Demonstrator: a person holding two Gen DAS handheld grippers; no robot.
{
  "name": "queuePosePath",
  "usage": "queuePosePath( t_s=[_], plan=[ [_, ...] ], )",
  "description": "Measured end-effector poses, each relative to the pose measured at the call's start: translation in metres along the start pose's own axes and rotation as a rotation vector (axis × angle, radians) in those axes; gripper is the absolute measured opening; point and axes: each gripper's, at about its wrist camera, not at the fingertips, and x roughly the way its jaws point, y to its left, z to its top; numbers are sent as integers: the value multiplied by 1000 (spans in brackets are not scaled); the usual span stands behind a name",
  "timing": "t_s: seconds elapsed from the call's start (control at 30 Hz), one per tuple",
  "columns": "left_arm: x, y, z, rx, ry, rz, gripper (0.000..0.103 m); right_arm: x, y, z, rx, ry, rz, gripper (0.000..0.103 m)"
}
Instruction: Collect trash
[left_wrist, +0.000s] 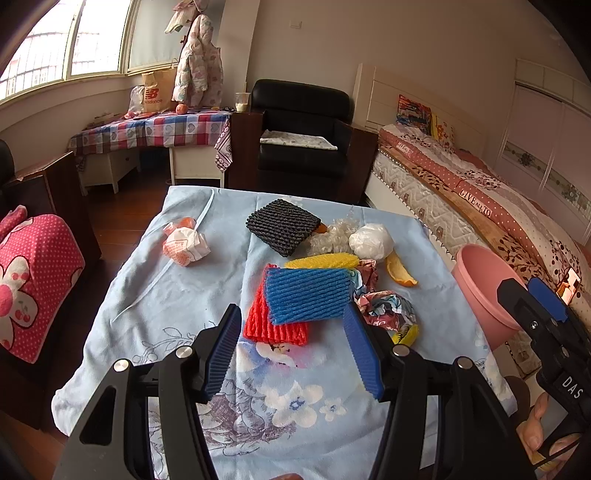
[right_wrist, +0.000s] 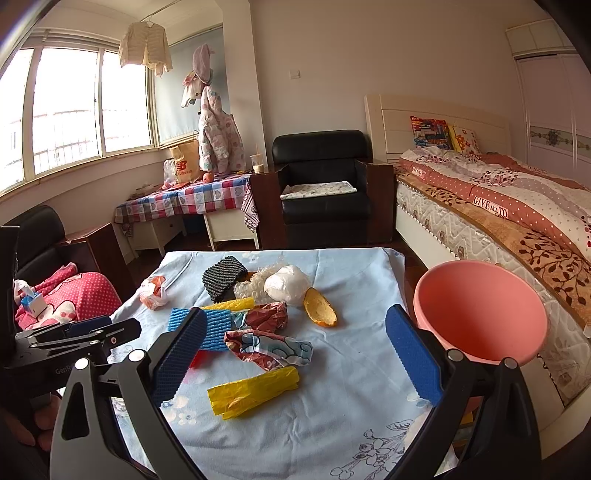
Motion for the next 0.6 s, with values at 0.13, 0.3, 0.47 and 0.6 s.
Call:
queuePosePath(
  t_s=[0.13, 0.3, 0.47, 0.6],
  plan=[
    [-1, -2, -1, 4, -4, 3, 57, -6, -2, 2, 4, -9, -4, 98],
    [-2, -4, -2, 8, -4, 4, 57, -8, -3, 1, 6, -17, -4, 98],
    [-2, -3, -2, 7, -5, 4, 57, -10, -2, 1, 4, -26, -5, 98],
    [-7, -5, -3, 11, -14, 6, 57, -12, -1, 1, 2, -33, -5, 98]
  ],
)
